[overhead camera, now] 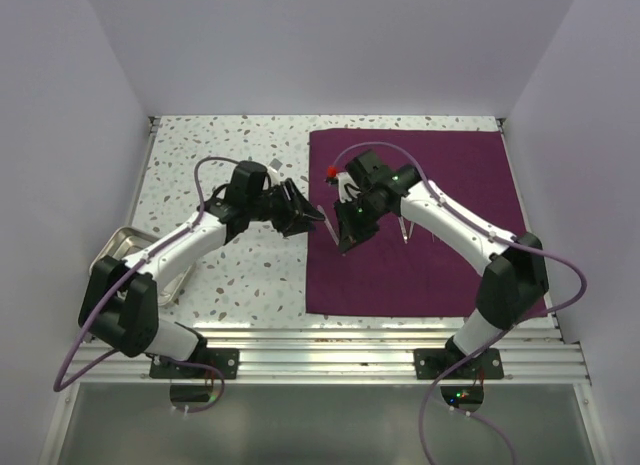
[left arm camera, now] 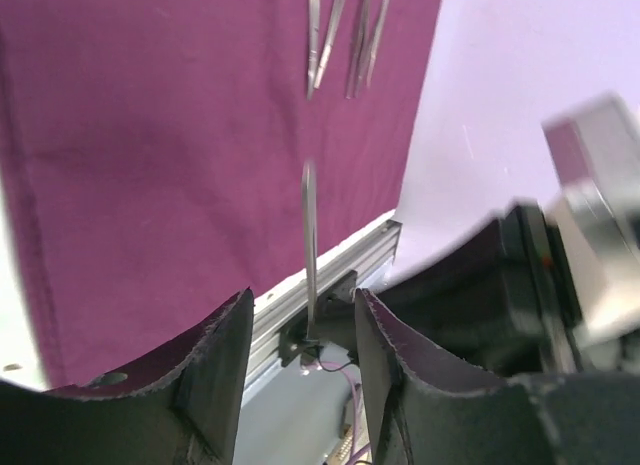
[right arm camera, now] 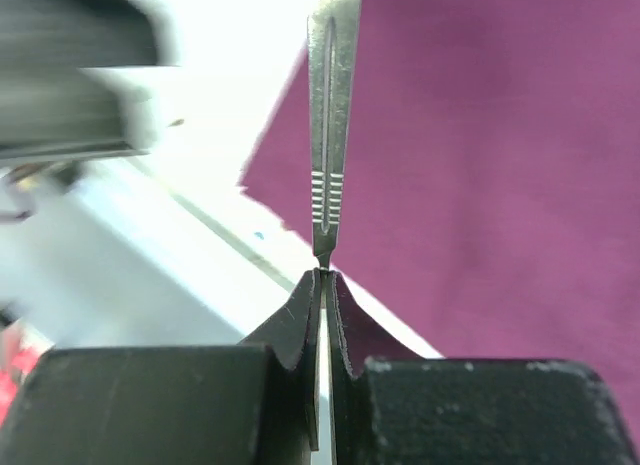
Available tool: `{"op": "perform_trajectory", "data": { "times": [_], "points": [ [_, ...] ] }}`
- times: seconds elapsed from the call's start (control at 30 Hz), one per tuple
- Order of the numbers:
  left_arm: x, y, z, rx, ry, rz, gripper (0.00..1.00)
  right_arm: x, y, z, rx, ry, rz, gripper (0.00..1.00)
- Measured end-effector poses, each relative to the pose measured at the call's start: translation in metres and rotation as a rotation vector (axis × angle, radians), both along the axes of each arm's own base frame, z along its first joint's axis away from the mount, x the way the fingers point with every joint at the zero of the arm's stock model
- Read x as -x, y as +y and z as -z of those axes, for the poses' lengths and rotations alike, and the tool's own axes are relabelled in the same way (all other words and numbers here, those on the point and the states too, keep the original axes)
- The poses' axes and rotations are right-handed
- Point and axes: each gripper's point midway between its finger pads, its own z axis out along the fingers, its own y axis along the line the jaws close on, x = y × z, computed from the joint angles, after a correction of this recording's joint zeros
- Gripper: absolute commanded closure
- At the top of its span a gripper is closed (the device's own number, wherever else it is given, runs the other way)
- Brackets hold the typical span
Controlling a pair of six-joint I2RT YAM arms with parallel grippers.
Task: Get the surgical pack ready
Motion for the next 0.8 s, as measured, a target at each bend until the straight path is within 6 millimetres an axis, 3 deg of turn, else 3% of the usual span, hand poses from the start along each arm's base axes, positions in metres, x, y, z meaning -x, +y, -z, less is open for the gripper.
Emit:
{"op": "perform_trajectory", "data": {
  "times": [0.2,0.3,0.33,0.37,0.4,0.43,0.53,0.63,0.7,0.8],
  "points": [
    [0.003,-0.019,-0.006,0.052,0.009,-0.004,0.58,0.024,0.031,-0.033,-0.135,0.002,-0.033,1.00],
    [0.004,-0.024,-0.009,0.064,0.008,-0.007,0.76,0.029,0.040,-0.037,-0.166,0.019,-0.037,1.00],
    [0.004,-0.025,-0.009,0.066,0.010,-0.010,0.91,0.031,0.041,-0.038,-0.170,0.023,-0.037,1.00],
    [0.004,-0.025,-0.009,0.066,0.017,-0.015,0.97,0.031,0.043,-0.038,-0.176,0.027,-0.036,0.94],
    [0.004,-0.025,-0.007,0.060,0.016,-0.016,1.00,0.032,0.044,-0.039,-0.178,0.030,-0.036,0.80],
    [0.005,-0.022,-0.003,0.038,0.015,-0.017,1.00,0.033,0.044,-0.040,-0.176,0.031,-0.033,0.57],
    [0.007,-0.008,0.011,-0.034,0.063,-0.043,1.00,0.029,0.041,-0.041,-0.153,0.015,-0.015,0.41],
    [0.005,0.031,0.028,-0.152,0.112,-0.111,1.00,0.025,0.030,-0.038,-0.095,-0.014,0.002,0.39],
    [-0.001,0.075,0.037,-0.246,0.131,-0.194,1.00,0.025,0.021,-0.035,-0.051,-0.033,0.008,0.39],
    [-0.008,0.159,0.043,-0.409,0.156,-0.349,1.00,0.026,0.009,-0.034,-0.014,-0.065,0.006,0.39]
  ]
}}
